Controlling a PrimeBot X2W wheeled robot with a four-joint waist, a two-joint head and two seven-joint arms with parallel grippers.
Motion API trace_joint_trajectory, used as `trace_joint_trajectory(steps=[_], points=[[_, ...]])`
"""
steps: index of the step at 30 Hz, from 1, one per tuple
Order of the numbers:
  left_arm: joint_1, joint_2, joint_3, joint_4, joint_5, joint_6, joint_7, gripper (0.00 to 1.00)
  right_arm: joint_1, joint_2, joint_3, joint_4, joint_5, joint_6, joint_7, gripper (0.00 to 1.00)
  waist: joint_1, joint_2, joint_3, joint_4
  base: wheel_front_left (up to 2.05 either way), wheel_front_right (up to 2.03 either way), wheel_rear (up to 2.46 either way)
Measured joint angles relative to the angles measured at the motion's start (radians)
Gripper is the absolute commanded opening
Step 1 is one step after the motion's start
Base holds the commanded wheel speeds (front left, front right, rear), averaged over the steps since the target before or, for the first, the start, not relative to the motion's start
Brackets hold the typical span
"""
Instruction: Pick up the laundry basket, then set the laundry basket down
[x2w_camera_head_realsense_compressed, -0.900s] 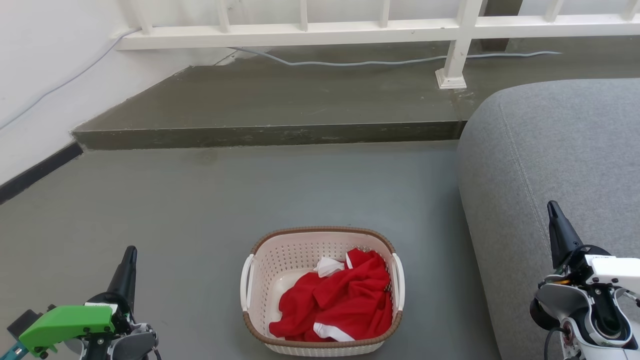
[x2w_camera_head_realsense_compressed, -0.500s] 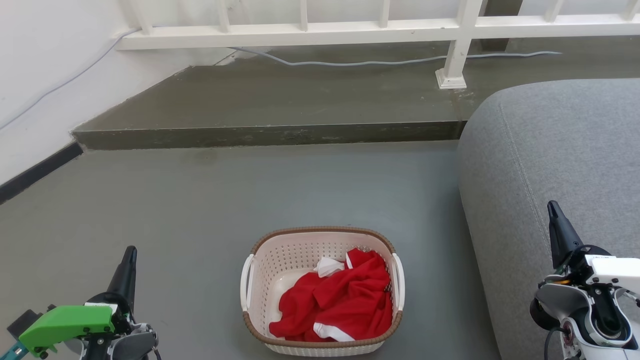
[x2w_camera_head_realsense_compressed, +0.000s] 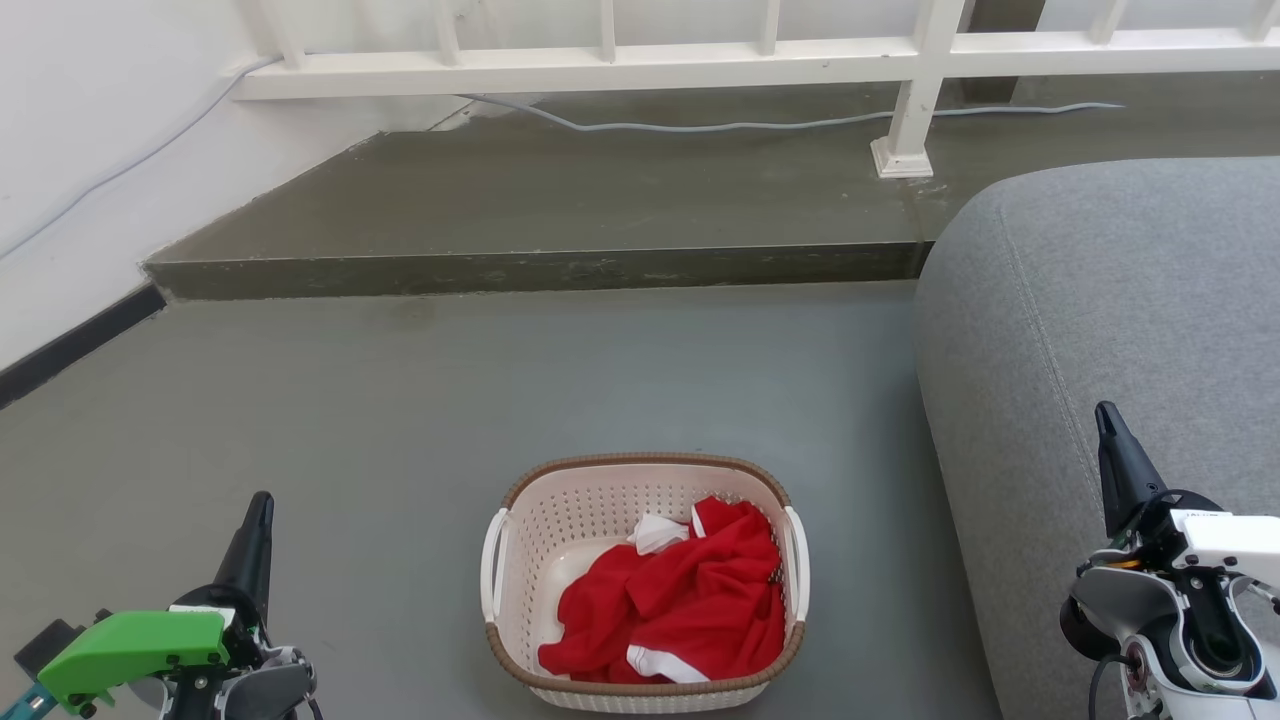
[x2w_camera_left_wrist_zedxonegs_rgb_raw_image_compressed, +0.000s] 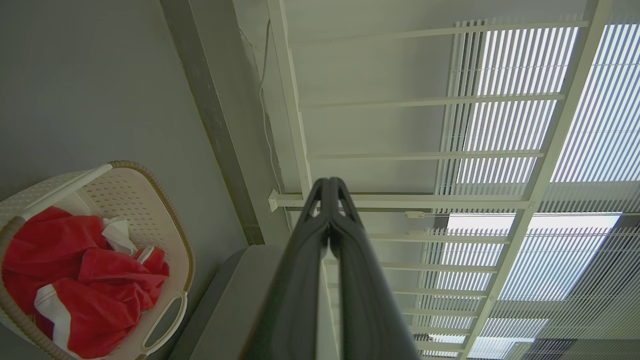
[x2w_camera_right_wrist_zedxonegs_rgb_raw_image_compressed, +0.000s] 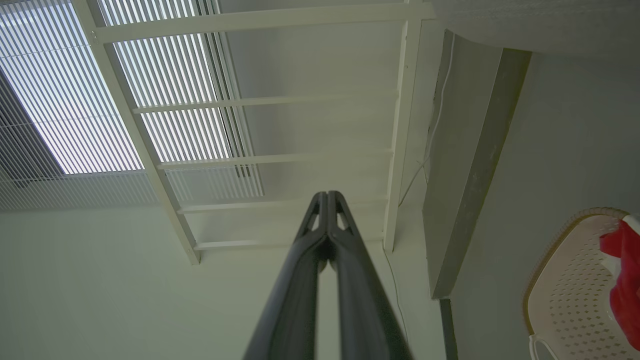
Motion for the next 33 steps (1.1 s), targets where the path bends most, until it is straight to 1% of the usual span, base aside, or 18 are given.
trace_joint_trajectory(steps=[8, 9, 15, 21, 25, 33], points=[[0.000, 0.000, 0.001, 0.000, 0.000, 0.000, 0.000, 0.00, 0.000, 0.000, -0.001, 0.000, 0.000, 0.000, 0.003, 0.00, 0.0000, 0.0000, 0.000, 0.000, 0.00, 0.00, 0.00], [0.001, -0.001, 0.000, 0.003, 0.000, 0.000, 0.000, 1.00, 0.001, 0.001, 0.000, 0.003, 0.000, -0.001, 0.003, 1.00, 0.0000, 0.0000, 0.000, 0.000, 0.00, 0.00, 0.00], [0.053, -0.032, -0.013, 0.067, 0.000, 0.001, 0.000, 1.00, 0.062, 0.031, 0.006, 0.066, 0.000, -0.006, 0.002, 1.00, 0.0000, 0.0000, 0.000, 0.000, 0.00, 0.00, 0.00], [0.060, -0.036, -0.019, 0.067, 0.001, 0.001, -0.013, 1.00, 0.070, 0.033, 0.013, 0.068, -0.002, -0.006, -0.011, 1.00, 0.0000, 0.0000, 0.000, 0.000, 0.00, 0.00, 0.00], [0.060, -0.036, -0.029, 0.053, 0.035, 0.001, -0.030, 1.00, 0.070, 0.033, 0.026, 0.063, -0.034, -0.006, -0.024, 1.00, 0.0000, 0.0000, 0.000, 0.000, 0.00, 0.00, 0.00], [0.060, -0.036, -0.041, 0.029, 0.104, 0.001, -0.054, 1.00, 0.069, 0.032, 0.033, 0.034, -0.141, -0.010, -0.051, 1.00, 0.0001, 0.0000, 0.000, 0.000, 0.00, 0.00, 0.00]])
